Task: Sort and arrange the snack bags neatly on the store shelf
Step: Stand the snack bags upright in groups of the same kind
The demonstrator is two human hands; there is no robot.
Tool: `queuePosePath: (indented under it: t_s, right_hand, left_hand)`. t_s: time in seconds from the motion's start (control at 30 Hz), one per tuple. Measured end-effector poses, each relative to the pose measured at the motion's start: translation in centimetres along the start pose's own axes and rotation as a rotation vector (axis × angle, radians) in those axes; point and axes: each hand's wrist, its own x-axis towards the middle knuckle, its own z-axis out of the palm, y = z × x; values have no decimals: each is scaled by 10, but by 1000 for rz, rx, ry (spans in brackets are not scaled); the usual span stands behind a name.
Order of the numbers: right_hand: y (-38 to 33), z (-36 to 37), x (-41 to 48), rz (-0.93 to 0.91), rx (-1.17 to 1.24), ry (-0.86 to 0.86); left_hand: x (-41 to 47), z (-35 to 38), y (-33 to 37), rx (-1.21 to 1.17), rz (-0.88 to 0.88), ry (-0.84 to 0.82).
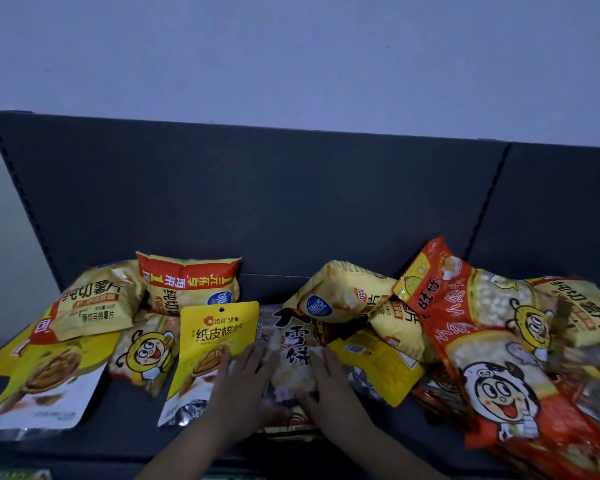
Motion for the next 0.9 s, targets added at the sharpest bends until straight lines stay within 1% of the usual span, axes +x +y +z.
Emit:
queuePosePath:
  t_s: [0.1, 0.2, 0.23, 0.3, 0.47, 0.53, 0.6, 0.67, 0.73, 0.83, 0.9]
  right_hand:
    - [-8, 13, 2, -6, 22, 54]
    - [-9, 9, 3, -1, 50, 31]
    - [-7, 5, 3, -1, 67, 20]
    - [-4, -10, 3, -11, 86, 41]
    - [15, -56, -4, -7, 78, 215]
    - [22, -74, -12, 9, 77, 265]
    - [29, -91, -20, 1, 22, 308]
    - [38, -107, -30, 2, -58, 336]
    - [50, -125, -41, 27, -154, 388]
    - [74, -153, -59, 145, -264, 460]
    - [94, -169, -74, 253, -284, 454]
  left_hand:
    - [4, 4, -13, 40, 13, -4]
    - [-4, -13, -13, 82, -21, -21]
    - [-4, -18, -12, 55, 18, -30]
    - [-2, -22, -4, -12, 91, 21]
    - [7, -36, 33, -259, 186, 156]
    - [15, -41, 52, -336, 245, 175]
    - [19, -50, 76, -382, 306, 139]
    - [27, -52, 97, -404, 346, 137]
    - [33, -48, 119, -464, 346, 79]
    - [39, -42, 154, -584, 366, -46]
    - [37, -44, 181, -673, 409, -132]
